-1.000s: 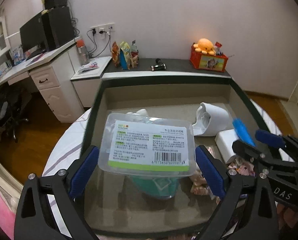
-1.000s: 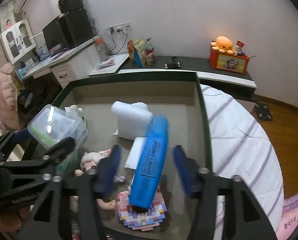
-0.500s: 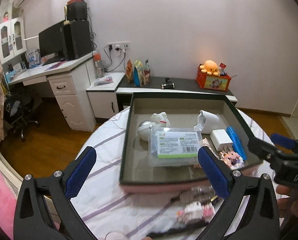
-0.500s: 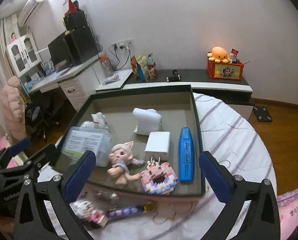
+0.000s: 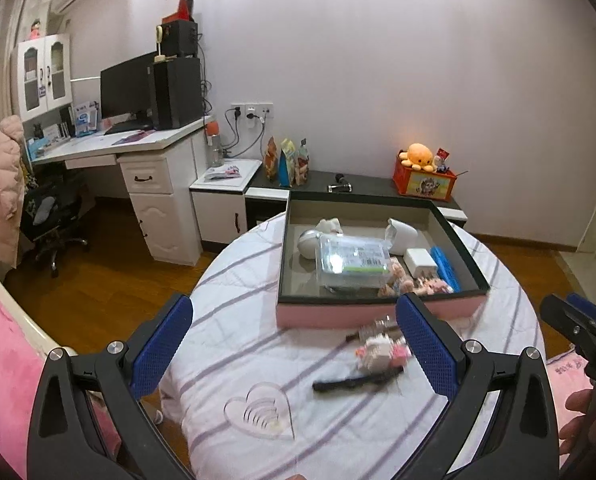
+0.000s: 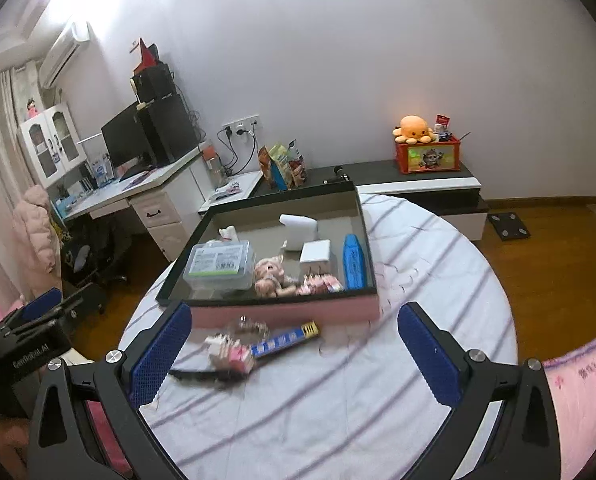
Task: Organize rigid objects
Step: 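Withdraw both tools and approach the black hair clip and blue-yellow tube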
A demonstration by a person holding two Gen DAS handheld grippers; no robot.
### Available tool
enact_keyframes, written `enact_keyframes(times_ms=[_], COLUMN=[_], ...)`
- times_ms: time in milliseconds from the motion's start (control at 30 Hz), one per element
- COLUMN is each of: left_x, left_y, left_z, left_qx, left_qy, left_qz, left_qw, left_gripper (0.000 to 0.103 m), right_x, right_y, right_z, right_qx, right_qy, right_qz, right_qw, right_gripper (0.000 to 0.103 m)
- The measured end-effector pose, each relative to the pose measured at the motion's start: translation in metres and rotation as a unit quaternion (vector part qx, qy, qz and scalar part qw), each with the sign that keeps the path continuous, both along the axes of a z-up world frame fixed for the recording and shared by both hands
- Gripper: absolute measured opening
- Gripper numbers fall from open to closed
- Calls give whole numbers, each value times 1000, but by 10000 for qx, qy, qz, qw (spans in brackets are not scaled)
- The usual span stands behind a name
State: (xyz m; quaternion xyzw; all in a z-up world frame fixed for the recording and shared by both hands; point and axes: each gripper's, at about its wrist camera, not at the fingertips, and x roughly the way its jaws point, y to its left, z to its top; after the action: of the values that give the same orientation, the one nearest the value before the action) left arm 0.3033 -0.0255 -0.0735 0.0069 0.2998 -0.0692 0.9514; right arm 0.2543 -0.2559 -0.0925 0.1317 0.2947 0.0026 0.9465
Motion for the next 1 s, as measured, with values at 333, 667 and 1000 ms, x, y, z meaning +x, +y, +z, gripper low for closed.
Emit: enact_keyframes(times_ms=[333, 667, 1000], left_x=[-72, -102, -98], left_y=[10, 20, 17], left_z=[-12, -35, -41], left_qx=[-38, 19, -10], left_qy=[-6, 253, 337], left_qz=[66, 86, 15], left_qw=[10000, 9996, 9994], left_gripper=[103, 103, 103], right_x=[-68, -79, -81], right_y=[18, 29, 30], right_z=[-3, -17, -19], right_qx=[-48, -44, -79], right_qy=[-73, 147, 188], right_qz=[6, 195, 198], right_qw=[10000, 9997, 9996], right_gripper=[103, 103, 103])
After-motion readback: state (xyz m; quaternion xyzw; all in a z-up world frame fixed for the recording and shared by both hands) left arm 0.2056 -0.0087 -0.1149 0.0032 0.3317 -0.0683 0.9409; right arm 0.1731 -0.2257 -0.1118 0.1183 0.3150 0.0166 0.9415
